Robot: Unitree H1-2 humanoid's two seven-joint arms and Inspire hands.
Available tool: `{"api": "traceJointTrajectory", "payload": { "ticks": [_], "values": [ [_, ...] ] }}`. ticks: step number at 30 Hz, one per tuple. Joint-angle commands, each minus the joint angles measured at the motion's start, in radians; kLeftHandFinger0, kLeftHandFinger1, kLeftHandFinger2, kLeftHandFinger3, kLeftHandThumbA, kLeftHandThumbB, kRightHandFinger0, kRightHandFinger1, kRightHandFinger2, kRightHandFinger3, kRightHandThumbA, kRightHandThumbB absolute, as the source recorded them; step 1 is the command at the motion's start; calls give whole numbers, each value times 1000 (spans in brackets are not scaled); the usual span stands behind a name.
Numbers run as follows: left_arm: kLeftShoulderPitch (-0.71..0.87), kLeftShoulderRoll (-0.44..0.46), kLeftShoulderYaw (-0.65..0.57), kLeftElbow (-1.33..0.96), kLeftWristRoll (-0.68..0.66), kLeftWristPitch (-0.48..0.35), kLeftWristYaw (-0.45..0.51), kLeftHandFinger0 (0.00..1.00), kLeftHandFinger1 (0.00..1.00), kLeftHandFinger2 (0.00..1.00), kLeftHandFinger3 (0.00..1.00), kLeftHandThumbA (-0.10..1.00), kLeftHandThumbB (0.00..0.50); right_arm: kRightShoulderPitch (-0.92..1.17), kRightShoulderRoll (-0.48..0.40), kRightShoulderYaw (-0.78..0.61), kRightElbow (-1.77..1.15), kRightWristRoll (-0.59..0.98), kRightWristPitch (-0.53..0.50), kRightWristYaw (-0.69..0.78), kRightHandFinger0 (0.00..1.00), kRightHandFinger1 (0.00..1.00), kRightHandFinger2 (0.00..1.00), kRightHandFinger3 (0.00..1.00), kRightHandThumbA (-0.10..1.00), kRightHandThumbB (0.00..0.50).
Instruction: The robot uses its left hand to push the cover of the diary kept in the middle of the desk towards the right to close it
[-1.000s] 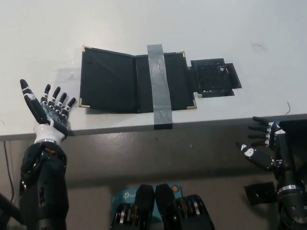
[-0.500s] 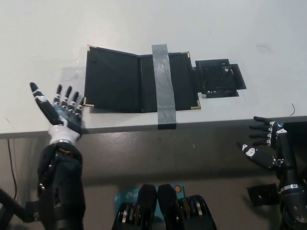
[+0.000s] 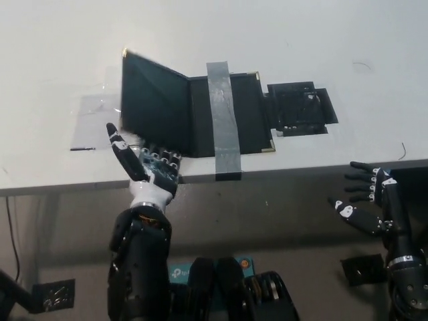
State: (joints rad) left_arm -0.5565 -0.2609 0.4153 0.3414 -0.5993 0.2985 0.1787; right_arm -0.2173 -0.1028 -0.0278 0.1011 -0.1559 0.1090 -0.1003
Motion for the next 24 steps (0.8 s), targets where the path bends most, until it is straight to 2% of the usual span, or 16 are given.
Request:
{"api": "traceJointTrajectory", "payload": {
  "ticks": [1, 5, 8, 9, 12, 13, 17, 18, 19, 20, 21, 22, 24],
  "values": [
    [22, -51, -39, 21, -36, 131, 12, 1000, 1000, 1000, 1000, 1000, 243, -31, -16, 2, -39, -3, 3, 15, 446, 529, 626, 744, 867, 59],
    [24, -64, -66, 16, -39, 124, -1, 1000, 1000, 1000, 1000, 1000, 247, -27, -16, 9, -49, -10, 17, 15, 454, 527, 625, 743, 864, 60],
    [18, -39, -179, 10, 90, 108, 3, 1000, 1000, 1000, 1000, 1000, 242, -23, -16, 14, -53, -14, 24, 15, 456, 531, 633, 746, 876, 67],
    [10, -4, -284, 2, 195, 114, -3, 1000, 1000, 1000, 1000, 1000, 260, -23, -17, 16, -54, -13, 21, 18, 461, 538, 641, 746, 881, 64],
    [-1, 79, -466, 8, 356, 104, -30, 1000, 1000, 1000, 1000, 1000, 279, -17, -14, 24, -54, -13, 25, 20, 458, 539, 641, 750, 878, 63],
    [-37, 155, -613, 34, 504, 115, -48, 1000, 1000, 1000, 1000, 1000, 280, -12, -10, 23, -63, -12, 38, 19, 460, 539, 637, 750, 876, 71],
    [-93, 267, -831, 113, 717, 77, -54, 1000, 1000, 1000, 1000, 1000, 293, 0, -10, 34, -77, -20, 50, 24, 463, 541, 635, 744, 869, 70],
    [-90, 271, -839, 110, 717, 78, -49, 1000, 1000, 1000, 1000, 1000, 293, 0, -11, 36, -79, -21, 52, 26, 462, 541, 634, 742, 868, 71],
    [-127, 316, -943, 137, 820, 95, -57, 1000, 1000, 1000, 1000, 1000, 267, -2, -11, 34, -79, -13, 59, 31, 461, 539, 627, 737, 862, 80],
    [-134, 328, -968, 135, 840, 102, -61, 1000, 1000, 1000, 1000, 1000, 252, -3, -10, 36, -79, -13, 60, 32, 452, 534, 618, 730, 852, 86],
    [-158, 358, -1037, 134, 902, 115, -79, 1000, 1000, 1000, 1000, 1000, 255, -4, -8, 36, -77, -13, 58, 30, 445, 528, 609, 725, 847, 88],
    [-196, 397, -1138, 141, 1011, 117, -106, 1000, 1000, 1000, 1000, 1000, 282, -5, -6, 38, -73, -13, 55, 29, 438, 523, 603, 723, 840, 84],
    [-238, 432, -1247, 144, 1115, 140, -144, 1000, 1000, 1000, 1000, 1000, 306, -2, -4, 44, -74, -14, 50, 33, 439, 525, 603, 726, 833, 75]
  ]
}}
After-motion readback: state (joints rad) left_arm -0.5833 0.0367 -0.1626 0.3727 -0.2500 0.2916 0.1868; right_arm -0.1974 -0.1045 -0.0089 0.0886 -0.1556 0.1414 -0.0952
